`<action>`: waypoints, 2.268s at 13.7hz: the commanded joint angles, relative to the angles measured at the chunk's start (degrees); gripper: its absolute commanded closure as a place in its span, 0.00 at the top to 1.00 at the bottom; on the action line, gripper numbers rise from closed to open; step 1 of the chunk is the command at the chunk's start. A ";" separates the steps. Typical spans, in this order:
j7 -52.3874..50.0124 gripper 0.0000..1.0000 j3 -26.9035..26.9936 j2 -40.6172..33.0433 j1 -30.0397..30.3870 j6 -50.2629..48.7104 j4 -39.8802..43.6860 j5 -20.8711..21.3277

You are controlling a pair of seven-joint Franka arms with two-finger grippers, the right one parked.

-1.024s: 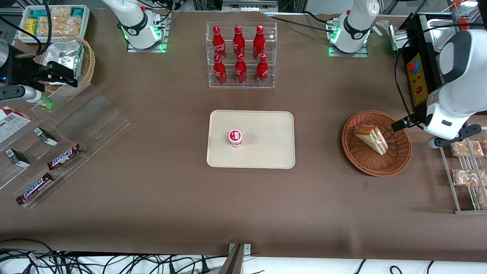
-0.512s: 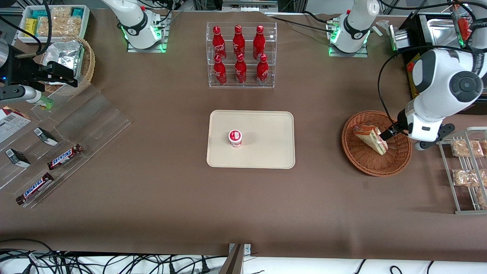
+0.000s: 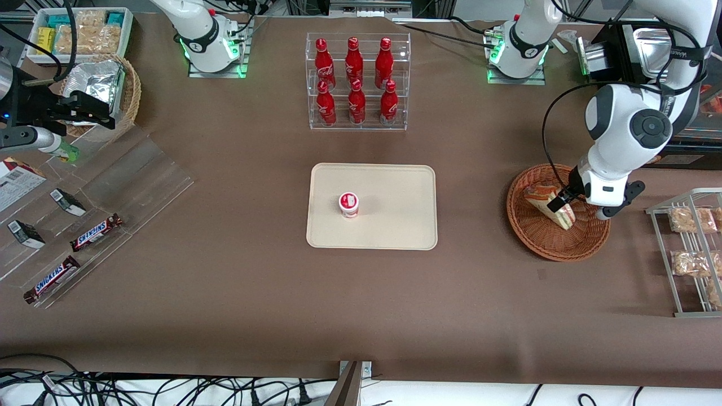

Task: Place sandwich from basket to tray
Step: 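Lower the left gripper onto the sandwich and close it on the wrapper, then lift the held sandwich up out of the basket with the left gripper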

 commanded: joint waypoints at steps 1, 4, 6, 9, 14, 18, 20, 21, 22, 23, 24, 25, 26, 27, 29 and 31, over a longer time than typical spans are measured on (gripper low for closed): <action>-2.79 1.00 -0.16 1.67 0.25 4.72 -1.80 1.29; -3.59 1.00 -0.16 3.70 0.25 6.48 -1.89 1.29; -3.68 1.00 -0.16 4.93 0.25 7.98 -1.97 1.29; -3.68 1.00 -0.16 5.46 1.12 8.07 -1.97 3.48; -3.50 0.00 -0.16 5.37 1.83 7.98 -1.97 5.59; -3.50 0.00 -0.69 4.58 3.06 7.37 -2.59 11.93; -2.98 0.00 -1.04 2.22 2.98 3.79 -1.89 12.02; -1.93 0.00 -1.21 0.73 2.98 1.24 -1.45 12.02; 0.43 0.00 -1.65 -0.33 2.98 -0.79 -0.40 11.32; 2.02 0.00 -2.09 -1.12 2.98 -2.81 0.57 10.79; 2.64 0.00 -2.96 -1.39 2.98 -5.26 2.40 9.22; 3.52 0.00 -4.02 -1.40 2.98 -9.20 5.47 7.55; 4.92 0.00 -4.72 -1.31 2.89 -14.03 9.06 5.71; 6.41 0.00 -5.34 -1.05 2.71 -18.78 13.02 3.51; 7.66 0.00 -5.87 -0.26 2.01 -26.26 19.62 1.91; 7.75 0.00 -8.67 0.18 2.18 -31.98 25.24 0.42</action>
